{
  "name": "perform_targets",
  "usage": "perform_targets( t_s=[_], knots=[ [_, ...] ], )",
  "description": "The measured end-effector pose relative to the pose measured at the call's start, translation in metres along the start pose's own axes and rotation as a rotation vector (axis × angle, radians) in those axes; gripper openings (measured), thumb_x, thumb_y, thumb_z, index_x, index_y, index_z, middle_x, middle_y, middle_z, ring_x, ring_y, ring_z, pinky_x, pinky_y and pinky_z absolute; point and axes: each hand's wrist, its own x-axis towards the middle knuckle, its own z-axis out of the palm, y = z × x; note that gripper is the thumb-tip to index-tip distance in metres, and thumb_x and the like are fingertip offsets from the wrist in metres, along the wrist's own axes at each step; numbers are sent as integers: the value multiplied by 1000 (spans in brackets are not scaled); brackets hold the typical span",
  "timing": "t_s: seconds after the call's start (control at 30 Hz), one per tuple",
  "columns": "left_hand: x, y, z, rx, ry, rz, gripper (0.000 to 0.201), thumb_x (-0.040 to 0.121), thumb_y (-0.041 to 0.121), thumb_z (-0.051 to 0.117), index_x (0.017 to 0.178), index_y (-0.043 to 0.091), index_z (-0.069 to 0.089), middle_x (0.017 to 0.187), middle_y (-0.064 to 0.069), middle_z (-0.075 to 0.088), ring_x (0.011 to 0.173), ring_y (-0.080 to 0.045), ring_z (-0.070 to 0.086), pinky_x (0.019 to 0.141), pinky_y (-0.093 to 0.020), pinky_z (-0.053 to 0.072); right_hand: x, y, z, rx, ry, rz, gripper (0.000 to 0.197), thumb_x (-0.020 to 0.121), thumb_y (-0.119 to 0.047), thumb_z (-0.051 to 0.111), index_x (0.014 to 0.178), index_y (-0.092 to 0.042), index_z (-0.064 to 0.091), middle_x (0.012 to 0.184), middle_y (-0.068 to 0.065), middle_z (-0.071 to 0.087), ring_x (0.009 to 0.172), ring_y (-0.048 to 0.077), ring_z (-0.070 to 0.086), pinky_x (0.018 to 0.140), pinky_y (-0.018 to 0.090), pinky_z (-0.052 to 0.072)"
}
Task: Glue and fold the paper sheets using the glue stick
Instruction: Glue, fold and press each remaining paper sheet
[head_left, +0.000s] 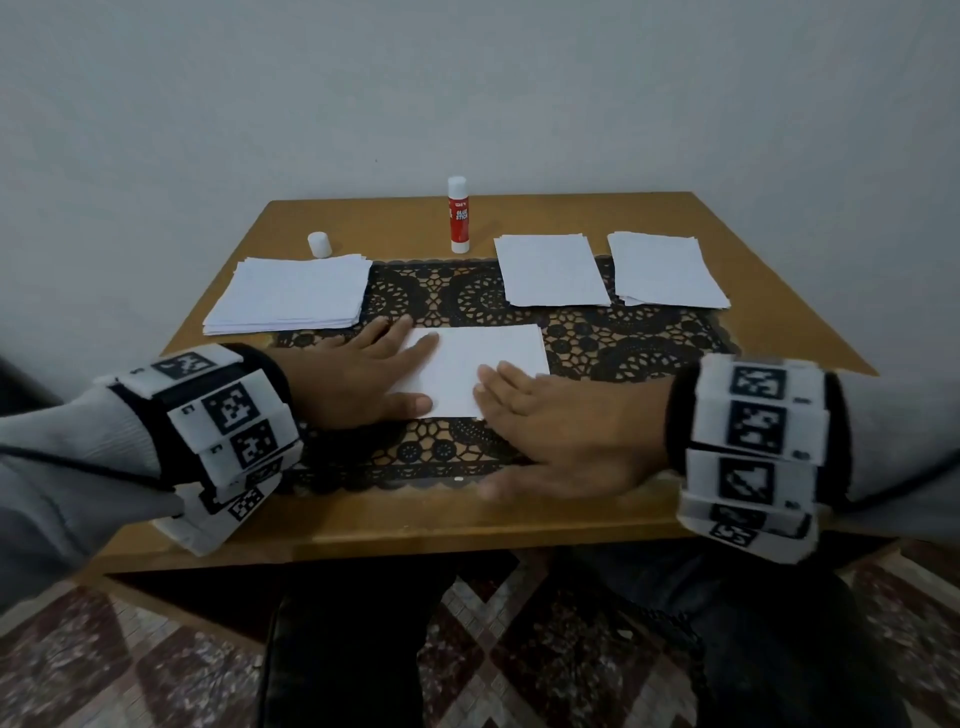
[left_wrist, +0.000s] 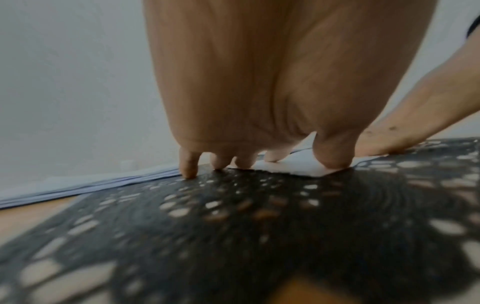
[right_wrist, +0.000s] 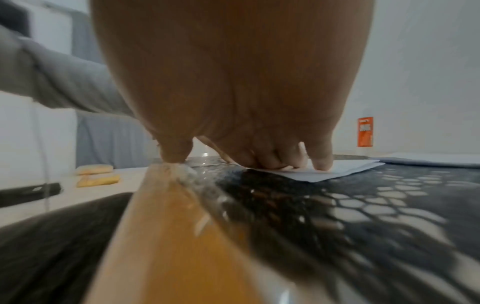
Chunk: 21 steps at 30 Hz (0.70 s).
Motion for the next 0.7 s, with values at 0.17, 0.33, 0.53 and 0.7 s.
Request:
perform_targets(
  t_s=[0.17, 0.33, 0.53, 0.7],
  knots=[
    [-3, -1, 1, -8, -11, -10, 79, 90, 65, 15, 146, 29, -26, 153, -1, -32, 144, -20, -24, 116, -49, -2, -13, 10, -2, 65, -57, 142, 101, 86, -74, 15, 149, -3, -20, 156, 15, -26, 146, 26, -20, 122, 41, -1],
    [-5, 3, -2, -22, -22, -8, 78, 91, 64, 18, 147, 29, -25, 154, -2, -32, 143, -20, -24, 116, -49, -2, -11, -17, -2, 56, -91, 88, 103, 86, -77, 14, 148, -2, -21, 155, 16, -27, 146, 28, -21, 122, 44, -1],
    [-7, 4, -3, -30, -23, -12, 79, 91, 64, 20, 147, 30, -24, 154, -2, -31, 144, -20, -24, 116, -48, -1, 24, 8, -22, 116, 50, 213, 96, 91, -71, 19, 151, -3, -13, 159, 14, -18, 148, 26, -14, 121, 45, 4],
    [-6, 3, -2, -31, -27, -18, 78, 91, 64, 19, 146, 30, -26, 153, -1, -32, 143, -19, -25, 116, -48, -1, 40, -6, -26, 87, 56, 97, 92, 94, -66, 21, 151, -3, -12, 159, 12, -19, 148, 24, -15, 122, 43, 5]
  ],
)
